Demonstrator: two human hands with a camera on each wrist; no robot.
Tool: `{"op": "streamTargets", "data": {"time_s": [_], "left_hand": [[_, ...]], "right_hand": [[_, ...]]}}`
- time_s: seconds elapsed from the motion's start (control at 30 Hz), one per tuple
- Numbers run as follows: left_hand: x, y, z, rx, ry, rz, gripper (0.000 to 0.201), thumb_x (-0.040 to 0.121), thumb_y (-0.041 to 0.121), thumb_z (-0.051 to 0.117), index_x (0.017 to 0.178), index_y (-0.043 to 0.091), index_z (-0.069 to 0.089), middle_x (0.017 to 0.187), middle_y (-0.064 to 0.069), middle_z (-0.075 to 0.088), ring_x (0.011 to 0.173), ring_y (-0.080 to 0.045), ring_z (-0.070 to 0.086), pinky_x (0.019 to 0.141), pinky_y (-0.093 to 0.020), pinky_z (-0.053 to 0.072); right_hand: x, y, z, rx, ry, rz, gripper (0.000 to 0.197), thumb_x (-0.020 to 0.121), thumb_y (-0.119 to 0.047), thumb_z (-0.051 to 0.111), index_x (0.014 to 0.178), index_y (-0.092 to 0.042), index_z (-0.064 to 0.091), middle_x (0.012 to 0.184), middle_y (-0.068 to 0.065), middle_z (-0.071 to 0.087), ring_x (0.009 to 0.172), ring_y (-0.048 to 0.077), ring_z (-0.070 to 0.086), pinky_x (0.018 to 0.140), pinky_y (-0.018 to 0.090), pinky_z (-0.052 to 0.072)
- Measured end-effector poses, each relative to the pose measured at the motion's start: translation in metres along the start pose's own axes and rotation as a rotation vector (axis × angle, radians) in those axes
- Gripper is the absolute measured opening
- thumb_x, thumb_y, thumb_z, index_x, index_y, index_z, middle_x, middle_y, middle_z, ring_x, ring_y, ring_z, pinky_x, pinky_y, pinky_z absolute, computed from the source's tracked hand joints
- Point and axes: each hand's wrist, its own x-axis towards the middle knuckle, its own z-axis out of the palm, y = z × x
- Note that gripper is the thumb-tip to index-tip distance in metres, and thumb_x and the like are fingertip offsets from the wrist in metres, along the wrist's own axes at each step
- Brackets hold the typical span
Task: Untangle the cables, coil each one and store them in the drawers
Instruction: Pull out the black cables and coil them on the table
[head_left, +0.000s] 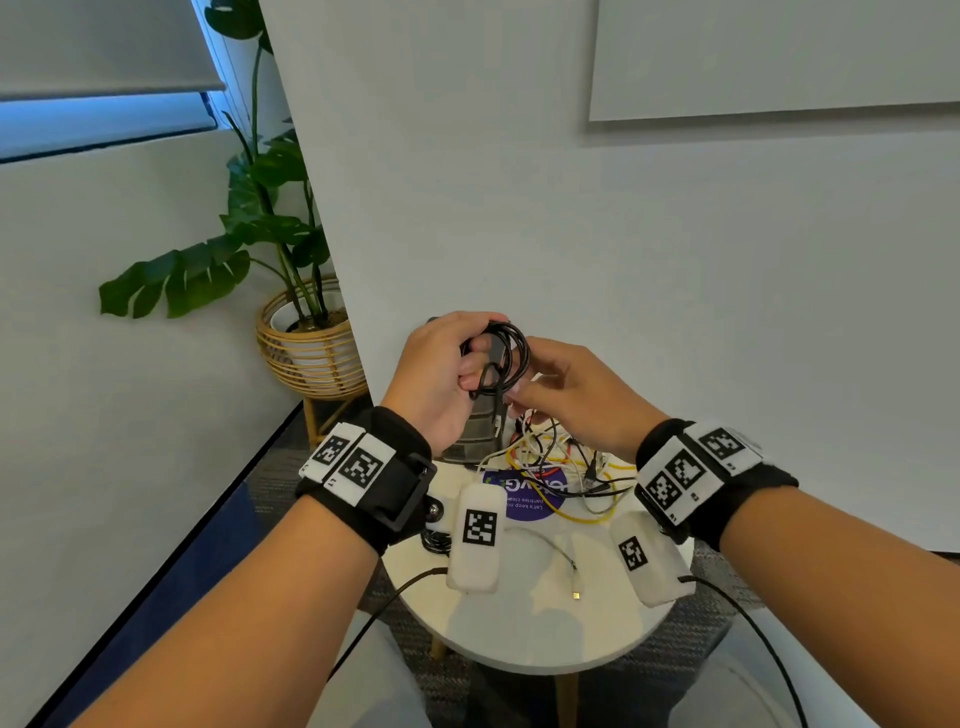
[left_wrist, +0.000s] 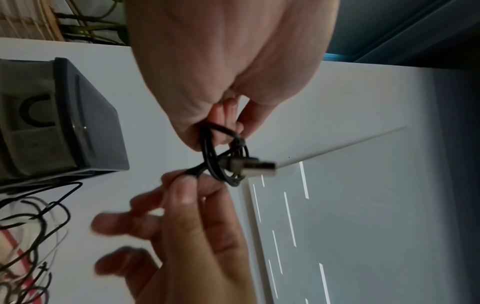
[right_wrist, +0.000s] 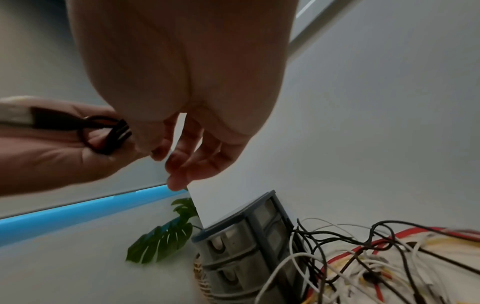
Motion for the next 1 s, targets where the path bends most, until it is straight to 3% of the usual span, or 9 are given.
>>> {"op": "streamTargets", "data": {"time_s": [0.07,0.17,0.33,0.43,0.53,0.67,0.73,0.83,1.0], "left_hand": [[0.001,0.006,-0.001,-0.008,0.001,0.013,0.02,0.104,0.008,0.047,0.103,0.001,0.066,0.066,0.002,0.043,0.05,-0.005,0.028,0.048,-0.019,0.021],[0.007,0.02,-0.008,-0.03,0.008,0.031,0.019,0.104,0.009,0.048,0.105,0.003,0.066,0.068,0.002,0.043,0.052,-0.006,0.027,0.046,-0.018,0.022],[0.004,0.014,-0.003,0.126,0.021,0.081,0.021,0.104,0.007,0.048,0.102,0.002,0.068,0.068,0.0,0.043,0.053,-0.008,0.027,0.048,-0.021,0.021],[0.004,0.008,-0.002,0.206,0.035,0.119,0.021,0.105,0.007,0.048,0.101,0.002,0.068,0.069,0.0,0.041,0.053,-0.007,0.028,0.047,-0.021,0.022],[0.004,0.006,0.0,0.276,0.039,0.15,0.022,0.104,0.007,0.048,0.1,0.004,0.07,0.069,-0.001,0.038,0.051,-0.007,0.03,0.047,-0.02,0.024],[0.001,0.002,0.01,0.306,0.009,0.167,0.02,0.104,0.005,0.049,0.102,0.0,0.068,0.069,-0.006,0.037,0.044,-0.003,0.04,0.042,-0.015,0.036],[0.0,0.002,0.01,0.347,-0.007,0.17,0.02,0.104,0.005,0.049,0.103,0.0,0.069,0.068,-0.008,0.04,0.044,-0.003,0.044,0.044,-0.015,0.038],[0.003,0.003,0.004,0.418,0.008,0.186,0.02,0.104,0.007,0.053,0.101,0.003,0.072,0.065,-0.002,0.047,0.046,-0.005,0.044,0.047,-0.018,0.036],[0.002,-0.003,-0.004,0.451,-0.019,0.137,0.021,0.104,0.008,0.054,0.108,0.002,0.073,0.063,0.002,0.049,0.052,-0.007,0.044,0.053,-0.021,0.039]], "right_hand": [[-0.004,0.003,0.001,-0.134,0.015,-0.036,0.015,0.102,-0.018,0.059,0.115,-0.015,0.066,0.092,-0.003,0.07,0.08,0.02,0.072,0.075,0.031,0.056],[-0.011,0.012,-0.001,-0.362,0.052,-0.073,0.013,0.104,-0.021,0.053,0.095,-0.016,0.061,0.087,-0.001,0.064,0.078,0.015,0.065,0.076,0.037,0.053],[-0.007,0.011,-0.009,-0.489,-0.011,-0.02,0.01,0.099,-0.023,0.061,0.099,-0.017,0.068,0.1,0.0,0.062,0.091,0.019,0.06,0.086,0.043,0.05],[-0.004,0.001,-0.011,-0.41,0.156,0.05,0.017,0.097,-0.029,0.061,0.113,-0.024,0.063,0.111,-0.002,0.059,0.097,0.015,0.058,0.085,0.034,0.049],[-0.002,-0.017,-0.003,-0.134,0.321,0.088,0.024,0.094,-0.039,0.067,0.11,-0.023,0.059,0.096,-0.003,0.062,0.077,0.011,0.056,0.069,0.028,0.045],[0.008,-0.027,0.009,-0.053,0.176,0.143,0.018,0.085,-0.024,0.077,0.1,-0.018,0.069,0.094,0.0,0.072,0.082,0.015,0.066,0.076,0.032,0.052],[0.01,-0.024,0.006,0.002,0.173,0.147,0.01,0.082,-0.012,0.075,0.091,-0.015,0.07,0.086,0.002,0.07,0.07,0.009,0.061,0.072,0.029,0.05],[0.006,-0.018,0.003,0.046,0.105,0.163,0.019,0.083,-0.003,0.068,0.101,-0.006,0.068,0.097,0.019,0.067,0.068,0.007,0.055,0.064,0.023,0.044],[-0.002,-0.007,-0.002,0.113,0.026,0.165,0.021,0.09,0.001,0.069,0.11,-0.003,0.067,0.105,0.028,0.065,0.079,0.018,0.068,0.07,0.027,0.058]]}}
